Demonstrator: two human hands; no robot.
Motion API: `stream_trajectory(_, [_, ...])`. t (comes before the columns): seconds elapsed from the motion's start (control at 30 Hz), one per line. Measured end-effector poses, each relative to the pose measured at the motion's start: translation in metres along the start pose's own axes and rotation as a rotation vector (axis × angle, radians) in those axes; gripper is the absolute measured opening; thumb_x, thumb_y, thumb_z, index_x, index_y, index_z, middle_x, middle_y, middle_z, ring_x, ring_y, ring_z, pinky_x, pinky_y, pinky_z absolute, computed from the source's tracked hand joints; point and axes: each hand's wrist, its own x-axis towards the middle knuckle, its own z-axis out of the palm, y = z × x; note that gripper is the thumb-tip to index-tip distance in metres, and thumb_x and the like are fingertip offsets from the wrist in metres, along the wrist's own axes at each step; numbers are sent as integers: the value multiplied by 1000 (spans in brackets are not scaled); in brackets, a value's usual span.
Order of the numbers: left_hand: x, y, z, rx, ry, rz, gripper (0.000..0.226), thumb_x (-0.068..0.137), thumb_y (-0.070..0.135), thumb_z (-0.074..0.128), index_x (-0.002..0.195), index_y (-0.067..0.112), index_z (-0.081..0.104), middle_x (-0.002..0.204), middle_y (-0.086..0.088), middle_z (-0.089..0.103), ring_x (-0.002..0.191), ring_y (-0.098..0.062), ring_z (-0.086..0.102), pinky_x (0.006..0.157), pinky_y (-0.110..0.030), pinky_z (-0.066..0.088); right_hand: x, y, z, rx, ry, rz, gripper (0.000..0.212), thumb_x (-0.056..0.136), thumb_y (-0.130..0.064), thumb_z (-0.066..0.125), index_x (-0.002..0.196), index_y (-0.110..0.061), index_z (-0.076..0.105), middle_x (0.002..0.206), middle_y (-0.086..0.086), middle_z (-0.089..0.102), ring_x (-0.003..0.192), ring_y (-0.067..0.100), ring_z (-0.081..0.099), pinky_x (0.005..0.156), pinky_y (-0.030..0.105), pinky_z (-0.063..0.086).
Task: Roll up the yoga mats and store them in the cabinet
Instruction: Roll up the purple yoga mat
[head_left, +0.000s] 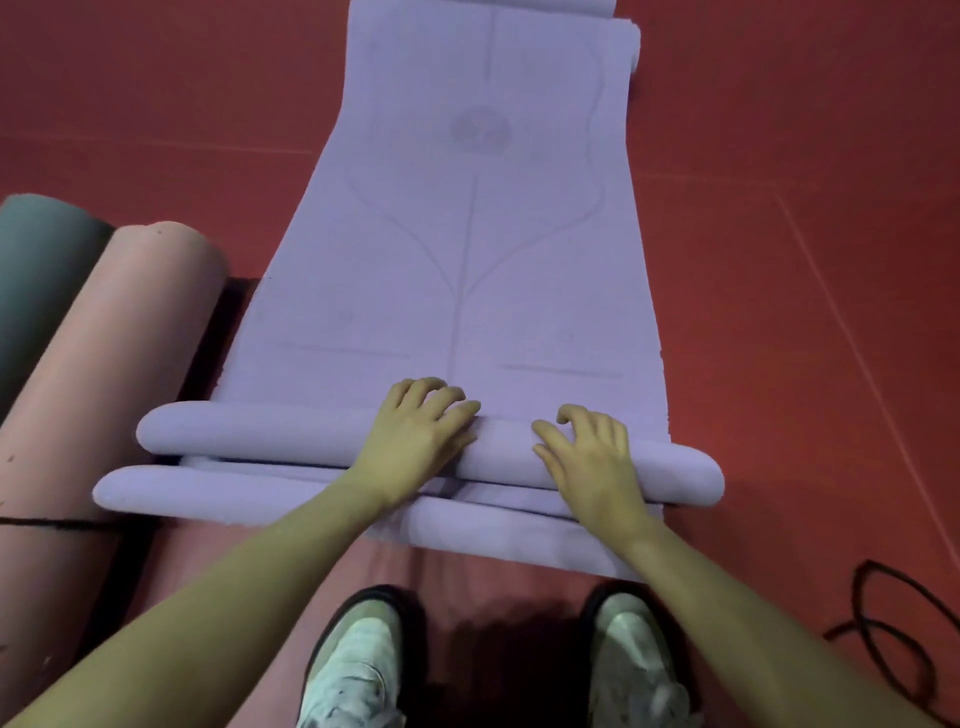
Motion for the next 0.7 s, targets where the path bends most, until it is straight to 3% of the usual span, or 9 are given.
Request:
stream_trajectory(0.07, [-13, -12, 10, 3, 11, 73, 25, 90, 37, 52, 102, 18, 64, 101, -1, 68, 94, -28, 58, 81, -37, 38, -4, 2, 8, 9, -38, -3, 30, 89, -40, 45, 103, -22, 65, 100, 5, 57, 78, 28, 53, 78, 38, 33])
stream_trajectory(0.13, [-26, -22, 20, 14, -29, 74, 38, 94, 43, 44, 102, 17, 71, 106, -1, 69, 94, -30, 61, 81, -38, 38, -11, 0, 16, -3, -94, -44, 43, 87, -47, 45, 109, -18, 68, 105, 9, 62, 85, 30, 55, 81, 40, 34])
stream_trajectory(0.23, [-36, -25, 31, 60, -32, 58, 49, 99, 46, 34, 105, 17, 73, 109, 1, 69, 101, -29, 57, 84, -40, 36, -24, -9, 31, -32, -193, -22, 60, 83, -54, 45, 124, -12, 60, 118, 13, 60, 98, 33, 54, 90, 44, 34])
stream_trajectory(0.33, [-37, -23, 33, 108, 51, 79, 38, 97, 40, 44, 106, 17, 72, 107, 3, 69, 103, -23, 50, 84, -40, 35, -32, -17, 36, -41, -170, 51, 65, 86, -54, 44, 137, -13, 49, 127, 13, 54, 114, 35, 46, 104, 51, 27])
stream_trajectory(0.43, [-41, -21, 31, 102, 116, 112, 30, 98, 34, 48, 109, 18, 71, 113, 5, 68, 99, -21, 51, 80, -37, 35, -30, -23, 39, -68, -118, -43, 64, 85, -54, 46, 138, -17, 44, 133, 13, 52, 124, 36, 42, 106, 59, 22])
stream_trajectory(0.53, [-45, -16, 36, 58, 110, 150, 27, 98, 27, 49, 112, 17, 70, 120, 4, 66, 100, -21, 54, 80, -35, 36, -26, -28, 50, -130, -74, -58, 58, 84, -53, 47, 131, -19, 46, 126, 7, 59, 118, 31, 50, 103, 60, 24])
stream_trajectory(0.7, [-57, -19, 36, 113, 9, 14, 44, 99, 45, 38, 125, 20, 63, 129, -1, 61, 111, -27, 60, 93, -47, 38, -27, -23, 60, -116, 12, -44, 48, 84, -52, 45, 121, -22, 51, 109, 2, 65, 106, 26, 52, 98, 56, 28])
